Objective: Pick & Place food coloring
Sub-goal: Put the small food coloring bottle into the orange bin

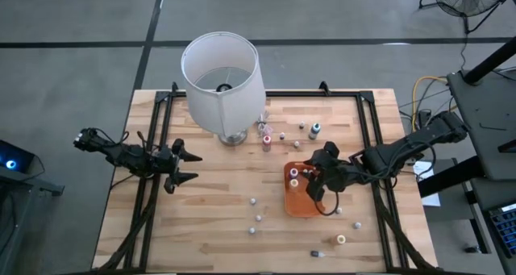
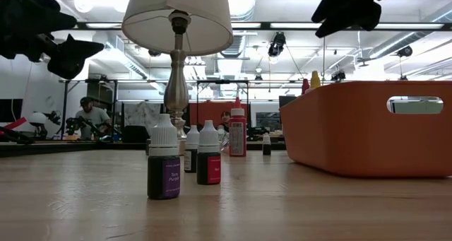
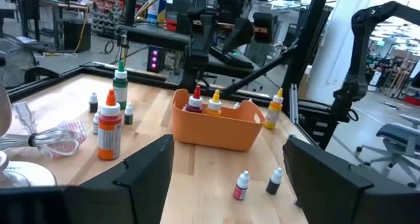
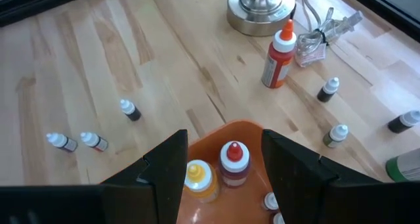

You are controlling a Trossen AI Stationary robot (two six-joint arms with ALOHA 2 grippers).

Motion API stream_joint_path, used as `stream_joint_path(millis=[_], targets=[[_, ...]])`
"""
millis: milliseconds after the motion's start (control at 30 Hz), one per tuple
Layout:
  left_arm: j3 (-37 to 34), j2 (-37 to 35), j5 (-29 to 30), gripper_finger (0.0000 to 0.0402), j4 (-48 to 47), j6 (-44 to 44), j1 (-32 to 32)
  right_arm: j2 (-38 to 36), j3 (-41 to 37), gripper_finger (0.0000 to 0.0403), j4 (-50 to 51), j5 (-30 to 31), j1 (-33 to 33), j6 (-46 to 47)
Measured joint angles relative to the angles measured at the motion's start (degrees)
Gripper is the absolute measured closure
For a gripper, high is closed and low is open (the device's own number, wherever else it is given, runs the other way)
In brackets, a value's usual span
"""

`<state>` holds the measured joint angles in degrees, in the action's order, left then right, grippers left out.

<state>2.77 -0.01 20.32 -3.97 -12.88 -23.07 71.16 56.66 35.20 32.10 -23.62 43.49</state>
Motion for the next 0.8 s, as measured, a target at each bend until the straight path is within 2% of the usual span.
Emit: stream_joint_path(millis=[267, 467, 533, 800], targets=[[-0.1, 0.0, -0.8, 0.0143, 0.1, -1.2, 0.0, 1.8, 0.0, 0.0216, -1.4, -0.4, 0.0, 0.0], [-1.6, 0.2, -15.0, 0.0143, 2.7, -2.4, 0.0, 2.2, 0.0, 0.0216, -2.1, -0.9, 0.0, 0.5], [-2.3, 0.7, -17.7, 0.0143, 4.3, -1.4, 0.0, 2.2, 0.0, 0.0216, -2.1, -1.0, 0.0, 0.3], [-2.4, 3.6, -15.3, 0.0143, 4.7, 0.6, 0.6, 2.2, 0.0, 0.0215, -3.0, -1.1, 0.0, 0.1]])
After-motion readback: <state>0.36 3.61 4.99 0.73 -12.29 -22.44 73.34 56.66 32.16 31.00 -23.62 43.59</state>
